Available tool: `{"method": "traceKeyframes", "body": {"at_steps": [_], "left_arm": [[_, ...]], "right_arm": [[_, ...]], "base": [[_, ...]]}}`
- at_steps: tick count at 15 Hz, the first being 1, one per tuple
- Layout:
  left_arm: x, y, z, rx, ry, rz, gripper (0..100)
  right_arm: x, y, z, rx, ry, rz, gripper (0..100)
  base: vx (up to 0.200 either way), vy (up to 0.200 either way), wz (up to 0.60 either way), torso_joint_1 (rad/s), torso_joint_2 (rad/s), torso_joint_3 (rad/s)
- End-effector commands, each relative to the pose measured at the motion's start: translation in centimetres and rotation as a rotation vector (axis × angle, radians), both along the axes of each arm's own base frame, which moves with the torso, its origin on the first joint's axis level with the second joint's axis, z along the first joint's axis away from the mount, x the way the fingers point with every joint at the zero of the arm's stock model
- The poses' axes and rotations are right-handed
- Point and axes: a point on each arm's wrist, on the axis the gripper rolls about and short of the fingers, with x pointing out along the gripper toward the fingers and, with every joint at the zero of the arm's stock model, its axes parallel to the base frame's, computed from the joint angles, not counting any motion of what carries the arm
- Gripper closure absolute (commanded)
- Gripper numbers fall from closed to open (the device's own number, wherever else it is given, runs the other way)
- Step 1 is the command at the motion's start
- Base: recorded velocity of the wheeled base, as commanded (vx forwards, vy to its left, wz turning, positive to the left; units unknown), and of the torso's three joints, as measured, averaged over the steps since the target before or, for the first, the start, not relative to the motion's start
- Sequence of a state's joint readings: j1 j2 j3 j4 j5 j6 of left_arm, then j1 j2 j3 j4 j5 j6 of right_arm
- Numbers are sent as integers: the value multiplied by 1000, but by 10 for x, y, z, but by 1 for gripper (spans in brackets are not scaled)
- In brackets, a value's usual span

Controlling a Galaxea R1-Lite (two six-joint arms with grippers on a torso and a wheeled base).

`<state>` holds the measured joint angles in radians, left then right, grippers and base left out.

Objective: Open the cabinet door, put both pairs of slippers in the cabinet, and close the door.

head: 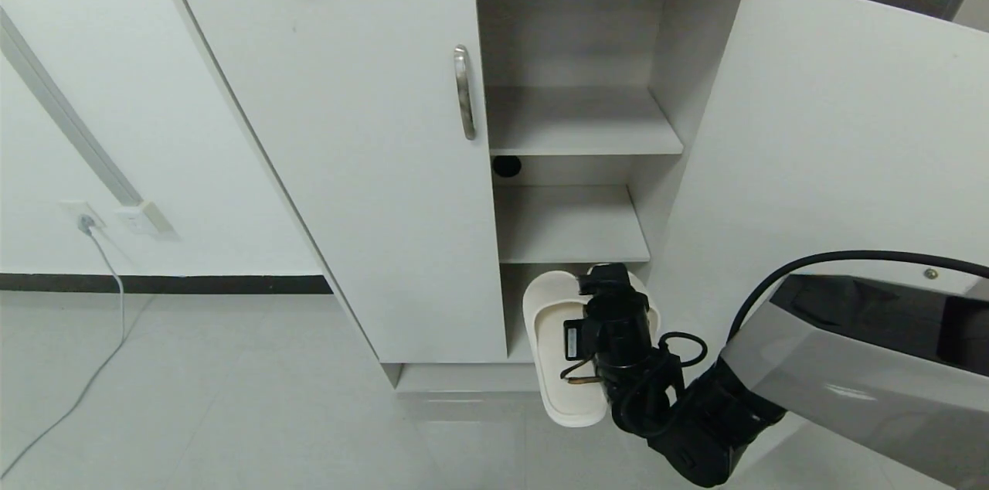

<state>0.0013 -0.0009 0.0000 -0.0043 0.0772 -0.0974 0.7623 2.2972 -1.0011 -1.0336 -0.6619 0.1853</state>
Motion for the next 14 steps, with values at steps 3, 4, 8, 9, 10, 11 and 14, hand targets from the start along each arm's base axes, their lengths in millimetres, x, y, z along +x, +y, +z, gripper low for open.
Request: {"method": "traceKeyframes", "body": {"at_steps": [3,4,8,9,10,11,14], "left_arm": [[0,0,0,-1,0,1,100],[0,0,0,-1,0,1,100],[0,0,0,-1,2,1,100],[0,0,0,-1,2,1,100],[0,0,0,-1,0,1,100],[0,0,0,-1,0,1,100],[0,0,0,-1,0,1,100]], "right_arm": [[0,-1,2,-30,-126,-12,100],[1,-3,4,-34,-153,-16,100],[5,-16,6,-52,-156,-46,100],[7,-19,5,-56,-154,-61,100],[10,-25,4,-64,-148,-82,100],[12,-27,4,-63,-148,-88,100],[13,-29,8,-61,-151,-96,100]], "base": [[0,0,0,9,2,-131],[0,0,0,0,0,0],[0,0,0,0,0,0],[0,0,0,0,0,0],[0,0,0,0,0,0],[0,0,0,0,0,0],[0,0,0,0,0,0]]}}
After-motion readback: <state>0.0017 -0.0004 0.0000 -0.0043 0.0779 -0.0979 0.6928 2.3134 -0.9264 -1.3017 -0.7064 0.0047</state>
